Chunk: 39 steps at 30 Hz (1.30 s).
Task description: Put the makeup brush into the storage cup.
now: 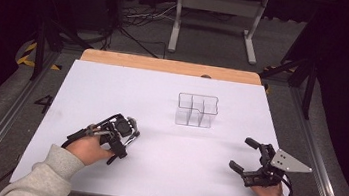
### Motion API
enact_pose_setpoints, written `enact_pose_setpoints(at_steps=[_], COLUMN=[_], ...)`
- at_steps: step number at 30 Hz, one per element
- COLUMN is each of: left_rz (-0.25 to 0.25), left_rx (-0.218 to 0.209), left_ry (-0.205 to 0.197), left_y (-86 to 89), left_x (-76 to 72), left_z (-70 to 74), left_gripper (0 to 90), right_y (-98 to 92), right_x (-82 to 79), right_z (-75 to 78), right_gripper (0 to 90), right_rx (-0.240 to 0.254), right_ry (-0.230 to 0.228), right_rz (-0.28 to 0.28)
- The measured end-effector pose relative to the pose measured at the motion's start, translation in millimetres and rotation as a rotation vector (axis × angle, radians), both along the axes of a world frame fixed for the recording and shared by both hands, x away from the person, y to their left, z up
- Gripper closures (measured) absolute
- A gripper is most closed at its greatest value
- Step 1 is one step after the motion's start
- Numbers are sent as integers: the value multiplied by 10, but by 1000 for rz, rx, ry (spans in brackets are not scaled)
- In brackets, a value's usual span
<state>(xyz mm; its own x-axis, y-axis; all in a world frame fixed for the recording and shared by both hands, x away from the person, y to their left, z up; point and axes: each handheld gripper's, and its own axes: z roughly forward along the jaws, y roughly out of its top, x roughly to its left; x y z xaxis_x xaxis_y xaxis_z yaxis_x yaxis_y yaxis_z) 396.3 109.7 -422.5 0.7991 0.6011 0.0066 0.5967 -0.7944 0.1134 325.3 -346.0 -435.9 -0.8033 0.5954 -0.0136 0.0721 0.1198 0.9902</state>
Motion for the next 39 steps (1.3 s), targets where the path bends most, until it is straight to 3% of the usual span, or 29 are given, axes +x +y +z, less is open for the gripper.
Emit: enact_pose_setpoints(at_steps=[28,39], left_rz=[-30,-39], left_rx=[38,41], left_ry=[37,37], left_y=[-52,-50], left_x=[-21,-21], left_z=[-2,5], left_gripper=[774,789], right_y=[10,16], right_x=[1,2], right_z=[-4,-6], right_gripper=[18,18], right_rx=[-6,-19], right_ry=[2,-1], right_rz=[6,-2])
